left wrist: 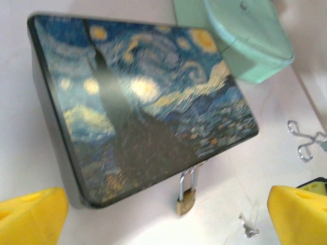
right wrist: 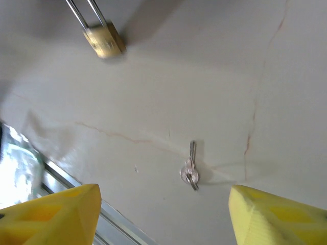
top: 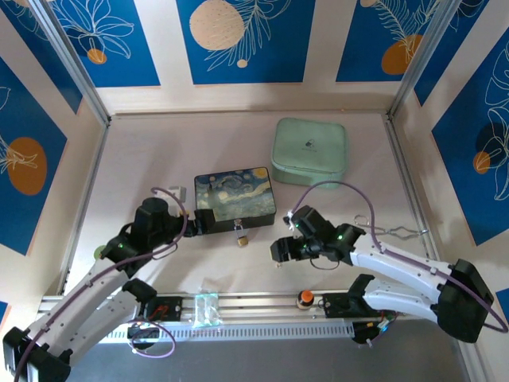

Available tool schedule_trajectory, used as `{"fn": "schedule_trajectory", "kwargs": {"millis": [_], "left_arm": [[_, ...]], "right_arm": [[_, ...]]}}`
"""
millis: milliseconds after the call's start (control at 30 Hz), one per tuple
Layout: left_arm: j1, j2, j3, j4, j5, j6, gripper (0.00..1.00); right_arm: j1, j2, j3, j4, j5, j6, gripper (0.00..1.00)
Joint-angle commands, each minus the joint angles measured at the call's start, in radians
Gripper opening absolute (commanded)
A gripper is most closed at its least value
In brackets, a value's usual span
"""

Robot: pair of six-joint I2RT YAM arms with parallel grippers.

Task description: Unlock the padlock with the key

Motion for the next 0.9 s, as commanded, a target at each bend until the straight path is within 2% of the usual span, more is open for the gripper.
{"fn": "schedule_trajectory", "kwargs": {"millis": [0,133,367,533,733,867], "left_arm": [[-0.006,-0.042,-0.078,0.007,-0.002,-0.021,0.99],[-0.006,-0.057,-0.087,-0.017,0.018,-0.02,0.99],[-0.02,0.045,-0.049,-0.001,0.162,-0.035,0.99],[-0.073,0.084,-0.064,0.038,0.124,-0.061,0.99],[-0.085,0.056,-0.123,0.146,0.129,-0.103,0.99],[-0.087,0.049,-0.153,0.182,0.123,-0.129,0.99]], "right_arm": [[0.07,0.062,0.002,-0.021,0.074,0.073,0.67],[0.153,0.161,0.042,-0.075,0.134,0.083,0.66],[0.213,0.291,0.073,-0.066,0.185,0.104,0.63],[0.257,0.372,0.114,-0.027,0.219,0.093,0.52],[0.287,0.477,0.16,-0.008,0.266,0.105,0.47],[0.295,0.498,0.185,0.003,0.292,0.108,0.47]]}}
